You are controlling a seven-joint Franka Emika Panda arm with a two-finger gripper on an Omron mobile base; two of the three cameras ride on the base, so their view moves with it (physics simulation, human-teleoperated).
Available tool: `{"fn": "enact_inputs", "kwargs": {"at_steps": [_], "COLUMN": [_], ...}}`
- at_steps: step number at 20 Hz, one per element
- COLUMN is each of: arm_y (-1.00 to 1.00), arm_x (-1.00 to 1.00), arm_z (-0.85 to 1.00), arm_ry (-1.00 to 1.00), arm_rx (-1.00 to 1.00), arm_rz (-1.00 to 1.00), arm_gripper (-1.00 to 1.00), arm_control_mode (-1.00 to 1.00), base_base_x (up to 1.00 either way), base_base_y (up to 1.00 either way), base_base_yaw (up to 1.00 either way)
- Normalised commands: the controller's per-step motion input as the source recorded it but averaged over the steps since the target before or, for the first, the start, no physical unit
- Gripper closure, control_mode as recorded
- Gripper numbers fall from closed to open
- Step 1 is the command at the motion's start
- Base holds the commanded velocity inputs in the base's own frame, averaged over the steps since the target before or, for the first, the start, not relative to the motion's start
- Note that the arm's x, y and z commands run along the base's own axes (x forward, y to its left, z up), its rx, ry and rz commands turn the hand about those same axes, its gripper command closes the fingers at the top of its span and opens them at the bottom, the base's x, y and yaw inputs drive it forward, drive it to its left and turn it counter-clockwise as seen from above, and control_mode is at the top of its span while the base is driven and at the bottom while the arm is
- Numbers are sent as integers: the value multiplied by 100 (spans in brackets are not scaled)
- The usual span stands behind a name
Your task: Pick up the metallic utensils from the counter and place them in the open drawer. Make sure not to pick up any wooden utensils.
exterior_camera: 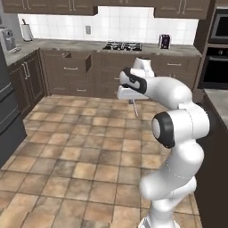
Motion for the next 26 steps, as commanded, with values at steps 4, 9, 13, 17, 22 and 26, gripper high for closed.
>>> {"fn": "enact_inputs", "kwargs": {"at_steps": [4,9,13,17,22,26], "arm_y": [0,0,0,0,0,0], "arm_x": [0,0,0,0,0,0], "arm_z": [0,0,0,0,0,0], "arm_ry": [0,0,0,0,0,0], "arm_rx": [0,0,0,0,0,0], "arm_rz": [0,0,0,0,0,0], "arm_gripper": [100,100,100,100,100,100], "arm_control_mode": [100,100,100,100,100,100], "base_base_x": [100,100,100,100,100,100], "base_base_y": [-17,-18,-24,-33,-35,-31], "base_base_yaw": [8,17,22,23,28,34]}}
